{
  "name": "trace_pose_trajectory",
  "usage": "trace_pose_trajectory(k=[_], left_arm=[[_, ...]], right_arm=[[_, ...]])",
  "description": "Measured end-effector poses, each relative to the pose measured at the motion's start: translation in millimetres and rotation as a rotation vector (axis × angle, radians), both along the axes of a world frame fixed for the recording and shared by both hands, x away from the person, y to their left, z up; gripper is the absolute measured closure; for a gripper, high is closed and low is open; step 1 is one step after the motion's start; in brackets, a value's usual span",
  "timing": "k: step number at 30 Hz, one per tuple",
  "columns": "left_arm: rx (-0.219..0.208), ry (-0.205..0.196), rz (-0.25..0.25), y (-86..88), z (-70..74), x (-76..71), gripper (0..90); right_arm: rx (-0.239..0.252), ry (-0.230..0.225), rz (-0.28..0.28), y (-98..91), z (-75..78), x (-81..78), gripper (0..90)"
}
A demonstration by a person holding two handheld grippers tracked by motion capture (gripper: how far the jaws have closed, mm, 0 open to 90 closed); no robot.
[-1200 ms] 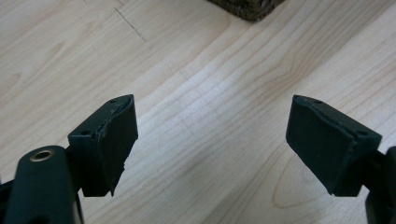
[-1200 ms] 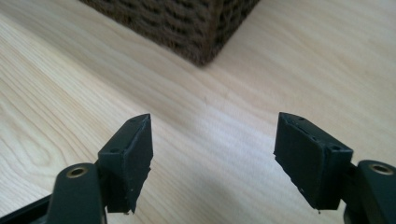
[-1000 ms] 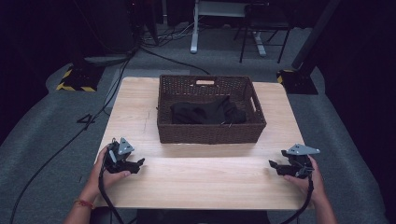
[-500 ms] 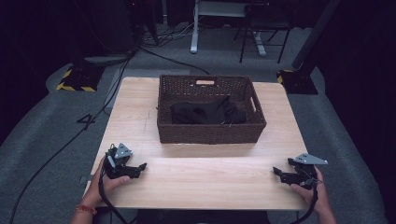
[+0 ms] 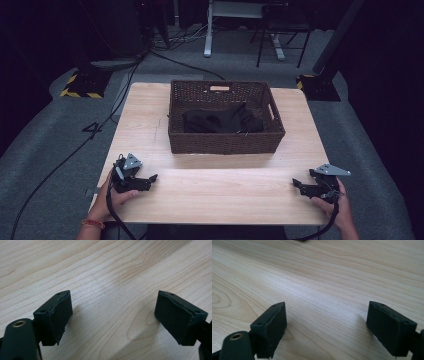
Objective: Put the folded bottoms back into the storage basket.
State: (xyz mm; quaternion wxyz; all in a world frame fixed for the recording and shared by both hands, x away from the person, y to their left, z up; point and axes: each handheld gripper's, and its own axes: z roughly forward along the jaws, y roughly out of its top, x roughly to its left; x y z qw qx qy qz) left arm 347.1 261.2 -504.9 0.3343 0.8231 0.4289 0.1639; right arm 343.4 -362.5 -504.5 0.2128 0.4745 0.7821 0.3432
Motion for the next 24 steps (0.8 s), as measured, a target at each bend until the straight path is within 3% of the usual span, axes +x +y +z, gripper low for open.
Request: trace_pose_trajectory(k=[24], left_arm=[[0.0, 0.001, 0.0, 0.0, 0.1, 0.1, 15.2]], right_arm=[[0.0, 0.001, -0.008, -0.2, -0.1, 1.6, 16.0]])
